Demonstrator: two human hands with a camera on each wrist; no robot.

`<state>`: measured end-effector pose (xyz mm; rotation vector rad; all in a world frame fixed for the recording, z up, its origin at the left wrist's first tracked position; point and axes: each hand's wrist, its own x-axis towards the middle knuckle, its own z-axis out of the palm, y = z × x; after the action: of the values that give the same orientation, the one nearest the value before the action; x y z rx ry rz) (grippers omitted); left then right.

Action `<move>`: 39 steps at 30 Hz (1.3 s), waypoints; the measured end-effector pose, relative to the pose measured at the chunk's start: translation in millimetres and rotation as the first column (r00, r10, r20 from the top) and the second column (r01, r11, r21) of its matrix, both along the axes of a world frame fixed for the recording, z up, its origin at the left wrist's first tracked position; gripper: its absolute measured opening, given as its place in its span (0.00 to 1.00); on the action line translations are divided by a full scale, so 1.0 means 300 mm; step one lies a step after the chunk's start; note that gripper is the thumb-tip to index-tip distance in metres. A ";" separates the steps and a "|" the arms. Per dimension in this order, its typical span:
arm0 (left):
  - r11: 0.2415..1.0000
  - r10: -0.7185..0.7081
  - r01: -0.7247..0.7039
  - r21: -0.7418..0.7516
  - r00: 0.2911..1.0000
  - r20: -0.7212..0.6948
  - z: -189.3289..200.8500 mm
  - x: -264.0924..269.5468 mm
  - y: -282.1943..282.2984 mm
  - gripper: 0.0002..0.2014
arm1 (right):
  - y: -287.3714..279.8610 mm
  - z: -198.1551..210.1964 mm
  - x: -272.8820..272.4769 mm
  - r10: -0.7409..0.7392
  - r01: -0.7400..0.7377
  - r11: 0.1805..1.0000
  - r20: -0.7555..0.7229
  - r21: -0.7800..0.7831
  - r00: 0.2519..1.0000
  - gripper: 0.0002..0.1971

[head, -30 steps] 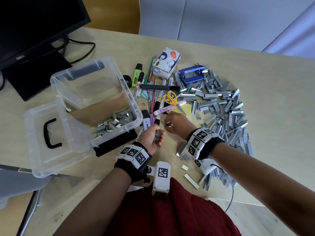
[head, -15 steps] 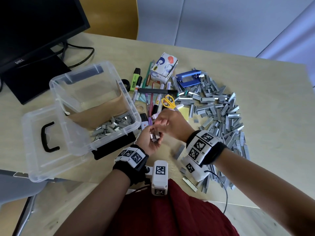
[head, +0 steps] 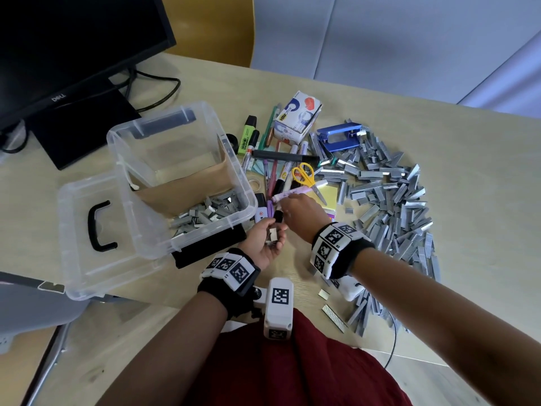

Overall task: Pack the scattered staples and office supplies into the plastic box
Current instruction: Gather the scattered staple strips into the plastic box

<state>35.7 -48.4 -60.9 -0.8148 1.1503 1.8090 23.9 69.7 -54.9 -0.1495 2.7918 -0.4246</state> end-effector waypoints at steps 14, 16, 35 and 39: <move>0.998 0.068 -0.068 -0.003 0.997 -0.031 0.025 0.002 0.023 0.16 | -0.012 0.157 0.072 -0.072 0.038 0.862 -0.046 -0.506 0.996 0.07; 0.997 0.075 -0.075 0.012 0.997 -0.018 0.022 0.002 0.018 0.17 | -0.006 0.151 0.062 -0.156 0.104 0.860 -0.062 -0.500 0.986 0.06; 0.998 0.047 -0.047 -0.032 0.999 -0.008 -0.002 0.077 -0.062 0.18 | -0.012 0.013 0.057 -0.030 0.033 0.999 0.084 -0.038 0.996 0.09; 0.998 0.060 -0.060 -0.020 0.998 0.010 0.001 0.081 -0.055 0.17 | 0.006 0.037 0.073 -0.129 0.138 0.978 0.063 -0.157 0.990 0.08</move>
<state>60.1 -65.0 -60.7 -0.8778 1.1501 1.8426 45.6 71.4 -43.9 0.0134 2.7233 -0.6781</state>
